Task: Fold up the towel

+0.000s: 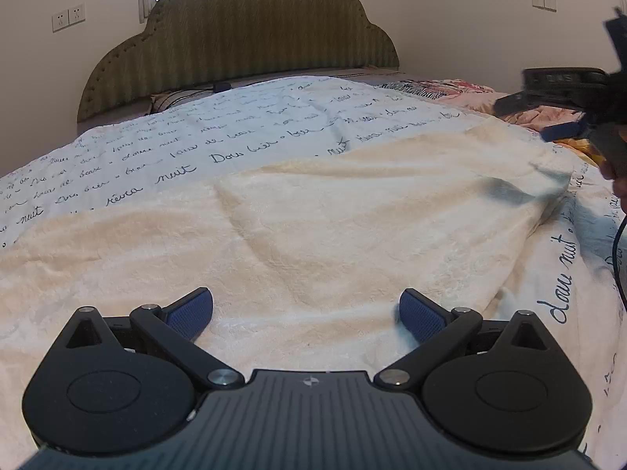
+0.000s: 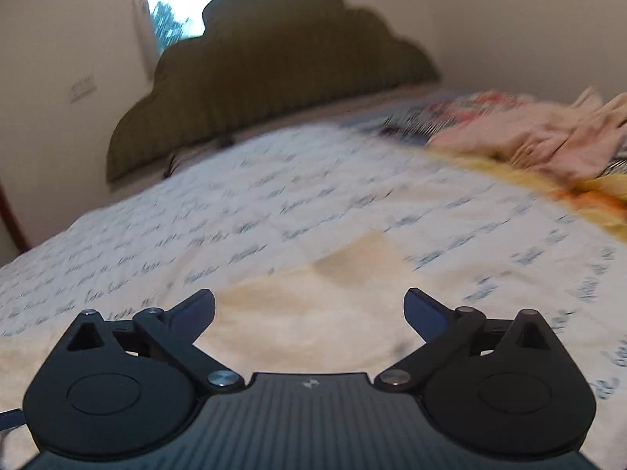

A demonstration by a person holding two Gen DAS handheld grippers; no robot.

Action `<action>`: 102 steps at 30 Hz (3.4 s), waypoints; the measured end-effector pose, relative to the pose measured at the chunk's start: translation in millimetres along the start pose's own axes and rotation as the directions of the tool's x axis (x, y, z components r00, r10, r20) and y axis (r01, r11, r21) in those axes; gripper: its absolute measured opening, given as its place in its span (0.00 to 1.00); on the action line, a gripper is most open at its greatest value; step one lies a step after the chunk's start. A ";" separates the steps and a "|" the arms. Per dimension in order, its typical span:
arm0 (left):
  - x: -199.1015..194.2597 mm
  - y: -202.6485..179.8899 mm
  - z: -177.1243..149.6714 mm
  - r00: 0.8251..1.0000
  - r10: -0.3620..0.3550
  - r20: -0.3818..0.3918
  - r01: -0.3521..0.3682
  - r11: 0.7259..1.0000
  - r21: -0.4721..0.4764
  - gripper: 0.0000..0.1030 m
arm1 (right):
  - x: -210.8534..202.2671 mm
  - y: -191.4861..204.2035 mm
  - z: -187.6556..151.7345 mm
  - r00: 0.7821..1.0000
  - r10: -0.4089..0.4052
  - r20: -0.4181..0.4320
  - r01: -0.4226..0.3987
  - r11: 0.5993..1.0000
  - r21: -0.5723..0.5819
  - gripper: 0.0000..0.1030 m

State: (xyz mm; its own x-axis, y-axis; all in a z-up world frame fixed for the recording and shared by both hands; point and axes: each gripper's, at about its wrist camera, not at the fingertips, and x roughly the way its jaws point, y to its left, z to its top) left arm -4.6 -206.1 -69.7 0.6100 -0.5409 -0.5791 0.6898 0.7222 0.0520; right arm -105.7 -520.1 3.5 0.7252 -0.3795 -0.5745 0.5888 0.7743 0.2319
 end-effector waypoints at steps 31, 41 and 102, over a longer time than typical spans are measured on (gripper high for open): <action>25.3 100.3 55.0 0.950 0.292 -0.109 -0.302 0.950 -0.086 0.97 | 68.8 115.5 -31.6 0.957 -0.027 -0.287 -0.126 0.856 -0.502 1.00; 1.5 41.9 5.6 0.985 0.171 -0.032 -0.170 0.985 0.043 1.00 | 7.0 42.8 -47.2 0.994 0.051 -0.099 -0.080 0.944 -0.320 1.00; -1.3 130.7 34.9 0.900 -0.398 0.179 0.403 0.603 -0.689 0.99 | -75.5 90.5 -36.8 0.939 0.291 0.182 -0.254 0.946 -0.203 0.12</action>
State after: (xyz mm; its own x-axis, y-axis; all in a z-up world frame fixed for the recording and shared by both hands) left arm 98.4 -126.0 -33.7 0.3443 -0.8512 -0.3961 0.3932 0.5139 -0.7624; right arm -120.3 -402.8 39.0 0.9174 -0.2231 -0.3295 0.3005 0.9313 0.2061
